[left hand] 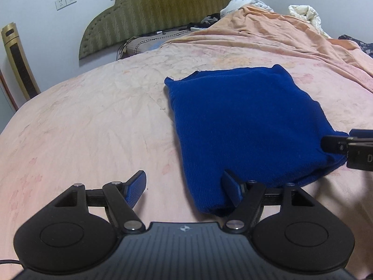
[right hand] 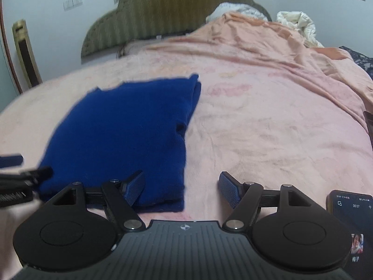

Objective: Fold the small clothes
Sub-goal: 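Open both grippers and withdraw them from the folded sweater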

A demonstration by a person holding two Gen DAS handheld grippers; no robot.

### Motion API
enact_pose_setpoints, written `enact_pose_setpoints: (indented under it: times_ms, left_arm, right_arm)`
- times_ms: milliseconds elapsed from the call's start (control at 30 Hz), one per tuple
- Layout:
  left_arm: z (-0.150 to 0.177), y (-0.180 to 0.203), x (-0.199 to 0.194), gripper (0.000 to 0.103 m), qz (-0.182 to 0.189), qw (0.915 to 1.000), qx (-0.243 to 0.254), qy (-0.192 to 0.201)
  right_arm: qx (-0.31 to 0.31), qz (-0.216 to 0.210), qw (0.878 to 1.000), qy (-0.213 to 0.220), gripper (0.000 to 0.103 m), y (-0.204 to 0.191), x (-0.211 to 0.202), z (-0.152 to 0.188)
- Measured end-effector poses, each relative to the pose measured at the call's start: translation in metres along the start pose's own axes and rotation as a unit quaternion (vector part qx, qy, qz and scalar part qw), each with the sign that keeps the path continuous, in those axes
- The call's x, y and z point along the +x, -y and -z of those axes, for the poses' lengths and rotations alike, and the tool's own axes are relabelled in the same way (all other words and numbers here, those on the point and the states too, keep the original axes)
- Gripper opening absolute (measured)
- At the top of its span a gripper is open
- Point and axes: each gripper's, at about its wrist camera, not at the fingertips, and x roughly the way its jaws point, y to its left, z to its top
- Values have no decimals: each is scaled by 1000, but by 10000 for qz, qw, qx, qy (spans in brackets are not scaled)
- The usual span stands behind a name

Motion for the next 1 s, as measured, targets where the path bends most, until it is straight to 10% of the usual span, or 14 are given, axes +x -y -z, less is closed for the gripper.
enact_pose_setpoints:
  times_ms: [1000]
  left_arm:
    - [2, 7, -8, 73, -56, 9996, -210, -201]
  right_arm:
    - [-463, 21, 9988, -141, 83, -19, -13, 20]
